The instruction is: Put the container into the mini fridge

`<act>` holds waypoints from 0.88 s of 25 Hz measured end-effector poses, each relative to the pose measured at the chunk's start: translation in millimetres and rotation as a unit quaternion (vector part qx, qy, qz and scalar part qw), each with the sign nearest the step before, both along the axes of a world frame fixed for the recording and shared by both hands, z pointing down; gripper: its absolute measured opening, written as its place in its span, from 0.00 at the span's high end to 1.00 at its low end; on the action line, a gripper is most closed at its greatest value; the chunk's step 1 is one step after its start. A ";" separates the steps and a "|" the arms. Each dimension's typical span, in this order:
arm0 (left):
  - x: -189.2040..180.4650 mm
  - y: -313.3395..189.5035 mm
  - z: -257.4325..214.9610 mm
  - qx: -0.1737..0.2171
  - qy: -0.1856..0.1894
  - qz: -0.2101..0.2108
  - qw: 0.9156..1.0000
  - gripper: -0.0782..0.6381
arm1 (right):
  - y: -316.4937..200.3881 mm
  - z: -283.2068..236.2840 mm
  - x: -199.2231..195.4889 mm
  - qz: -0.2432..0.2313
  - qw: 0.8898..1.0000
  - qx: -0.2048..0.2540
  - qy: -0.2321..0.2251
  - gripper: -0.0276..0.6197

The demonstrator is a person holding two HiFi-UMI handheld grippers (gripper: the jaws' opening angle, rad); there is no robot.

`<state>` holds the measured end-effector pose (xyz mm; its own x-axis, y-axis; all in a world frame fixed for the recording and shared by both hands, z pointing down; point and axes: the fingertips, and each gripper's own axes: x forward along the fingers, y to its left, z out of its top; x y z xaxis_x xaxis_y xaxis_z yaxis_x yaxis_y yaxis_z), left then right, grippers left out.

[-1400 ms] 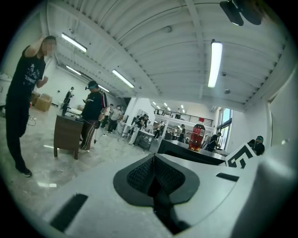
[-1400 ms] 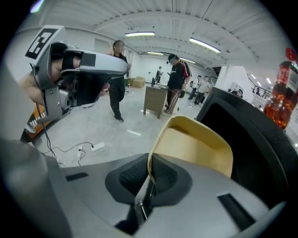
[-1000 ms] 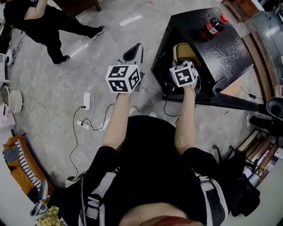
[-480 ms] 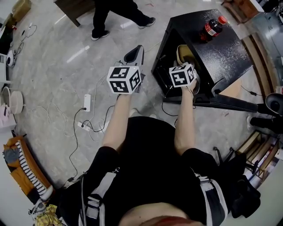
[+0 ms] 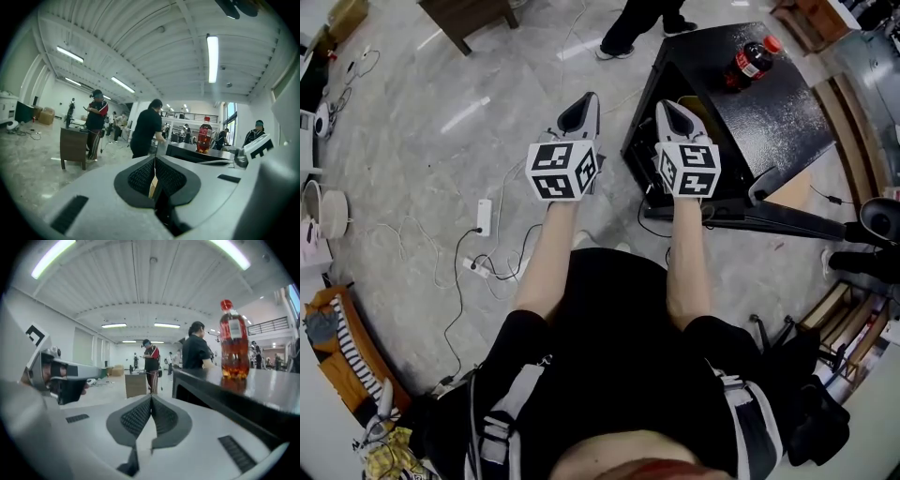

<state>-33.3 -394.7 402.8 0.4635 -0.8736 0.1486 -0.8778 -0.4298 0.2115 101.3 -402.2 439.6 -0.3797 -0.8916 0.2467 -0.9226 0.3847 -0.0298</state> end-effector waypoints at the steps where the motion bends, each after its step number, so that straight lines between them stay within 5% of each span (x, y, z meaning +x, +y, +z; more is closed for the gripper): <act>1: -3.4 -0.4 -2.7 0.005 -0.001 -0.007 1.000 0.88 | 0.0 -14.1 -5.4 -0.003 1.000 0.019 -0.013 0.94; 7: -17.8 1.2 -20.0 0.035 -0.008 -0.042 0.998 0.88 | 3.3 -65.1 -22.0 -0.011 0.990 0.071 -0.120 0.94; 11: -29.8 1.6 -25.8 0.049 -0.013 -0.072 0.996 0.88 | 4.4 -72.1 -26.0 -0.014 0.992 0.076 -0.103 0.94; 22: -22.2 5.1 -23.8 0.047 -0.007 -0.057 0.997 0.88 | 8.8 -68.6 -30.0 -0.033 0.992 0.072 -0.093 0.94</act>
<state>-55.5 -389.6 379.0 0.3588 -0.9308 0.0701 -0.9247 -0.3443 0.1623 71.4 -393.4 371.1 -0.4656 -0.8842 0.0379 -0.8788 0.4569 -0.1377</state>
